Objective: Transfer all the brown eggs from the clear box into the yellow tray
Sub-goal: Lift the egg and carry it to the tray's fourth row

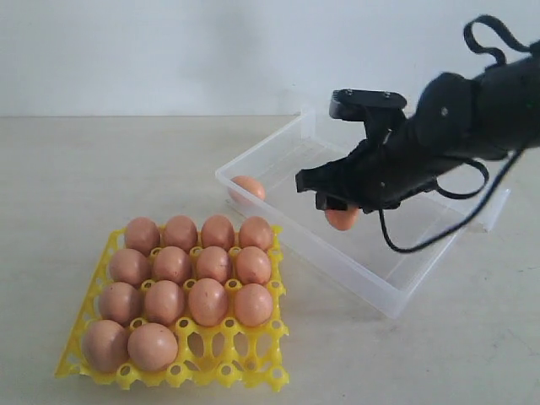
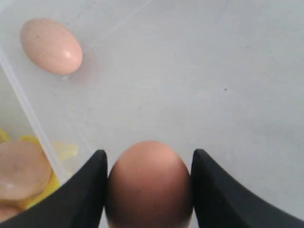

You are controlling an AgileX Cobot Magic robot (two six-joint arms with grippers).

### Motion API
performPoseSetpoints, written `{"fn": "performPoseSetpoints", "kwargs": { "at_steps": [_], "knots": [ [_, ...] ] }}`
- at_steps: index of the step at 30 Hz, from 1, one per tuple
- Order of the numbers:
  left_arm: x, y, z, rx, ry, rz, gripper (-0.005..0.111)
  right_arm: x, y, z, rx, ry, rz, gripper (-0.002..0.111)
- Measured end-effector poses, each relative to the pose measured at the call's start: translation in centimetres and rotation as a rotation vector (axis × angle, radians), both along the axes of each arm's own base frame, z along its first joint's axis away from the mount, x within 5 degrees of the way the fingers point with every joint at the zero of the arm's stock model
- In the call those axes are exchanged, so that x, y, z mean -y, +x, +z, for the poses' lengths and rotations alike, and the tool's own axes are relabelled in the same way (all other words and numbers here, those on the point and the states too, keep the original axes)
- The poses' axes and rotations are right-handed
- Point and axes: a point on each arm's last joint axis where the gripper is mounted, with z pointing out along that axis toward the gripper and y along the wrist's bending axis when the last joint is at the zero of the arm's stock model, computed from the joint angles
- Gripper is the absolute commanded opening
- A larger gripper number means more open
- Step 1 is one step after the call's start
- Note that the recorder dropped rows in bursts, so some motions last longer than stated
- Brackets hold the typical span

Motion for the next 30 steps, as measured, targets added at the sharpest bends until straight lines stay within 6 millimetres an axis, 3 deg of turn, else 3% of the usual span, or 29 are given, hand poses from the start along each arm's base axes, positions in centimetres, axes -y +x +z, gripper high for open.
{"fn": "performPoseSetpoints", "kwargs": {
  "at_steps": [5,9,12,15,18,21,24,30],
  "knots": [
    [0.0,0.0,0.0,0.000,0.000,0.000,0.004,0.4,-5.6,0.0,0.152,-0.015,0.004,0.000],
    [0.0,0.0,0.0,0.000,0.000,0.000,0.004,-0.6,-8.9,2.7,0.306,-0.037,0.132,0.000],
    [0.0,0.0,0.0,0.000,0.000,0.000,0.004,-3.5,-12.9,7.7,0.538,-0.025,0.366,0.000],
    [0.0,0.0,0.0,0.000,0.000,0.000,0.004,-6.3,-15.7,8.8,0.611,0.013,0.522,0.000],
    [0.0,0.0,0.0,0.000,0.000,0.000,0.004,-10.5,-17.7,6.8,0.685,-0.025,0.742,0.000],
    [0.0,0.0,0.0,0.000,0.000,0.000,0.004,-14.0,-18.2,4.1,0.772,-0.064,0.921,0.000],
    [0.0,0.0,0.0,0.000,0.000,0.000,0.004,-15.3,-17.2,1.3,0.704,0.015,0.815,0.000],
    [0.0,0.0,0.0,0.000,0.000,0.000,0.004,-16.2,-16.0,-1.0,0.647,0.190,0.623,0.000]
  ]
}}
